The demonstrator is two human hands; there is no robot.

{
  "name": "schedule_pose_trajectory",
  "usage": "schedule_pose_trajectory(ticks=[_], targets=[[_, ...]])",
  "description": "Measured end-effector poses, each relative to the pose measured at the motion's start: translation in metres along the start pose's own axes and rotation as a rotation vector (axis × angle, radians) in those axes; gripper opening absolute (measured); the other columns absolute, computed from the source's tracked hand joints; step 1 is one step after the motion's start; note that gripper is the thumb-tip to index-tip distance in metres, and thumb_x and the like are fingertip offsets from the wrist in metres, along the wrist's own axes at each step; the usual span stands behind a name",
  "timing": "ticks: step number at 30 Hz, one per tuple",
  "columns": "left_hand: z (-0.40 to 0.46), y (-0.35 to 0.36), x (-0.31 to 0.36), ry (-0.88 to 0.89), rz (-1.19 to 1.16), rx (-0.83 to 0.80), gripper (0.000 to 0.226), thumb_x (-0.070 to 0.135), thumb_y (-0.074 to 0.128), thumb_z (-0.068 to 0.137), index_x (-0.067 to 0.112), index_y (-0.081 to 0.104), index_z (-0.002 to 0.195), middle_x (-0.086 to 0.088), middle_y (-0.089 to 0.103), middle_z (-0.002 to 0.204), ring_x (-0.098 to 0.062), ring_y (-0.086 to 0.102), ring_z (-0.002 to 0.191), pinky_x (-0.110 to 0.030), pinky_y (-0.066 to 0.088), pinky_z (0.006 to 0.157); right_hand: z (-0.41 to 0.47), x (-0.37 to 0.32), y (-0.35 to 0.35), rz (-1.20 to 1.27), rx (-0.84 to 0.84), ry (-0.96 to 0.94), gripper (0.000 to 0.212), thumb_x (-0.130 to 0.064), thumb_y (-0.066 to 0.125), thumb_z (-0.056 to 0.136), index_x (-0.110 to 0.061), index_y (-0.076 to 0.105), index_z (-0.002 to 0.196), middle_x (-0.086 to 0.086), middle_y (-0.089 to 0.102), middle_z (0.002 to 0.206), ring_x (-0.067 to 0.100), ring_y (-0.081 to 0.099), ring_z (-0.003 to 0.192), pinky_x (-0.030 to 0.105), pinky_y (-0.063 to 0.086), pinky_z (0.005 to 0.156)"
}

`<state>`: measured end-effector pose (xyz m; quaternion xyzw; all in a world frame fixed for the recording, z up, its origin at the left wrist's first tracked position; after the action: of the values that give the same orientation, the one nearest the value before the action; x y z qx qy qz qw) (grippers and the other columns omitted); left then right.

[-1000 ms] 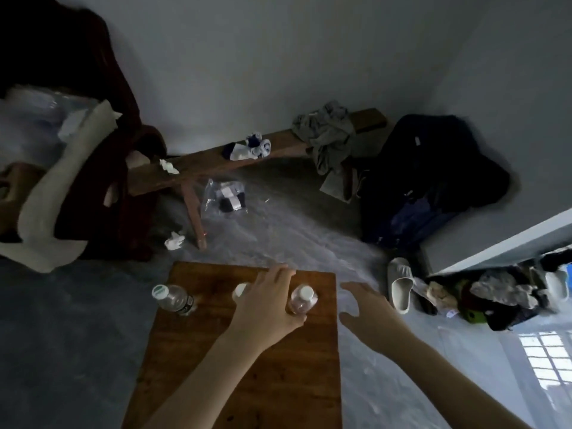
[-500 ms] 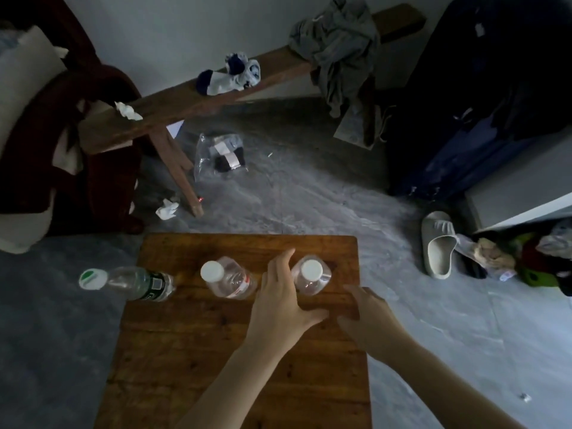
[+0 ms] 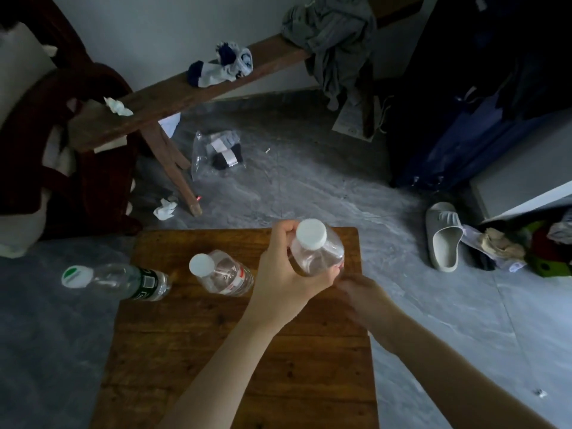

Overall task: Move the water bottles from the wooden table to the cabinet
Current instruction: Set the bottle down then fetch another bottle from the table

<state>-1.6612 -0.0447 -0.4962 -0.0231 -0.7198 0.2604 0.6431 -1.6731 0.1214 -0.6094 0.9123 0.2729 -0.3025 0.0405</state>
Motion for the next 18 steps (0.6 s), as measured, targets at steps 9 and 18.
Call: schedule_pose_trajectory(ticks=[9,18], targets=[[0.008,-0.046,0.152,0.208,0.005,-0.137,0.069,0.04,0.087,0.07,0.061,0.046,0.122,0.029,0.06,0.122,-0.001,0.058,0.119,-0.013,0.051,0.092,-0.095,-0.061,-0.014,0.838,-0.127,0.189,0.043,-0.032,0.038,0.102,0.001,0.061,0.118,0.02,0.074,0.105,0.034,0.073,0.092,0.041,0.059,0.062],[-0.009,-0.108,0.328,0.342,0.004,-0.201,0.067,0.047,0.086,0.067,0.064,0.049,0.121,0.03,0.062,0.122,0.0,0.06,0.119,-0.011,0.049,0.096,-0.239,-0.156,-0.033,0.852,-0.332,0.074,0.06,-0.048,0.032,0.1,-0.001,0.054,0.13,0.022,0.069,0.119,0.038,0.069,0.105,0.048,0.054,0.089]])
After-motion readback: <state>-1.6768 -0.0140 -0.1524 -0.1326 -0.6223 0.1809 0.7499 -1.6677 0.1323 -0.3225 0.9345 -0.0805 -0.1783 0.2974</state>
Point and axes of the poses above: each hand's wrist, its own z-axis towards the middle knuckle, its own y-axis out of the palm, x = y × z, the point moved 10 cm from there along z, towards the middle knuckle
